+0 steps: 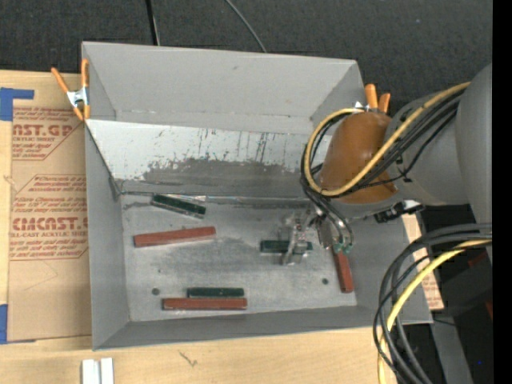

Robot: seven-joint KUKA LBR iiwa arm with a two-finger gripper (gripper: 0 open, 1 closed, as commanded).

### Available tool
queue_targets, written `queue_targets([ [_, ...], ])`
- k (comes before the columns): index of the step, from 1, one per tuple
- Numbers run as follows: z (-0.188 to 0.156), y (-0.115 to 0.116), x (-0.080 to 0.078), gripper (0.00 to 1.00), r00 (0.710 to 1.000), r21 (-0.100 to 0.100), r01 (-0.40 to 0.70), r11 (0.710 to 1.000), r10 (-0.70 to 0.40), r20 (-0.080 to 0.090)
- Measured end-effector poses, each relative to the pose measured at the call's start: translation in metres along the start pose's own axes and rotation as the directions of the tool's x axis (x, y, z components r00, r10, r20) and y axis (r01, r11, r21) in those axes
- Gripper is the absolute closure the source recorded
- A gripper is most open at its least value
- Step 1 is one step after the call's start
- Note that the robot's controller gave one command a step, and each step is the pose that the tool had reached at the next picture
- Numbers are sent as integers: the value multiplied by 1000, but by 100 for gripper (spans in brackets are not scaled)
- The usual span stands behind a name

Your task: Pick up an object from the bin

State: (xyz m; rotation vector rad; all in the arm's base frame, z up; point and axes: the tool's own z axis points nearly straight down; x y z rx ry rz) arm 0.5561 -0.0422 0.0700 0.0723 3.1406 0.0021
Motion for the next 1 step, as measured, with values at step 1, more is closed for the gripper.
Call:
queue_targets([
  [1,-147,-11,-3,100,999,1,-34,999,34,4],
])
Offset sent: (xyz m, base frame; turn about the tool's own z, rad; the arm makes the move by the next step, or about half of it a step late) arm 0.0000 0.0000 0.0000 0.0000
